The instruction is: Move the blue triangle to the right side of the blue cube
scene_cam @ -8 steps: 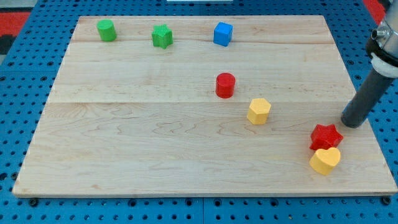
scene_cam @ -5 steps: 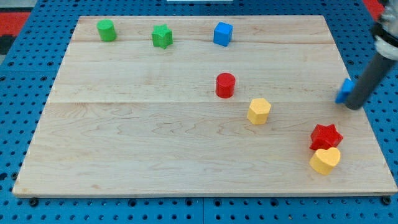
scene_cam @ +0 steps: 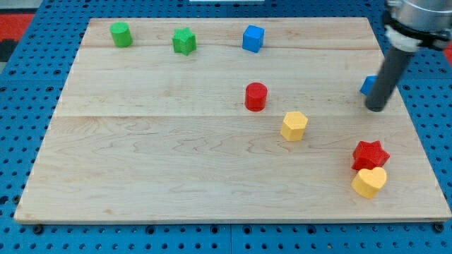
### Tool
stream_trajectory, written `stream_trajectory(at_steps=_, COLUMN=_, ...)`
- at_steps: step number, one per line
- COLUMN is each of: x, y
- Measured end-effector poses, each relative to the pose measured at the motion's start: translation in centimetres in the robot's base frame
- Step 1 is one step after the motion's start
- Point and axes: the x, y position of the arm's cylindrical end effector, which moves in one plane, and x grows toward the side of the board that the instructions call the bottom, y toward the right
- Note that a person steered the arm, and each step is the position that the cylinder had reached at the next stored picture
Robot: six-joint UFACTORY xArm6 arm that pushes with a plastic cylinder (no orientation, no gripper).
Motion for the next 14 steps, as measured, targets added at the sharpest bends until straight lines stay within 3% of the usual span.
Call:
stream_trajectory(at_steps=1, x=0.0, y=3.7)
stream_trajectory(at_steps=2, x=-5.7, y=-1.2)
stream_trajectory(at_steps=3, x=-8.7, y=-5.0)
stream_trajectory(at_steps=6, x=-7.0, y=-6.0)
stream_trajectory(at_steps=9, x=-13.5, y=-7.2)
stream_trajectory(at_steps=10, x=-7.5, y=-5.9)
stream_trajectory(at_steps=11, x=-4.8, y=-7.7)
stream_trajectory(at_steps=14, x=-14.8, y=-10.1)
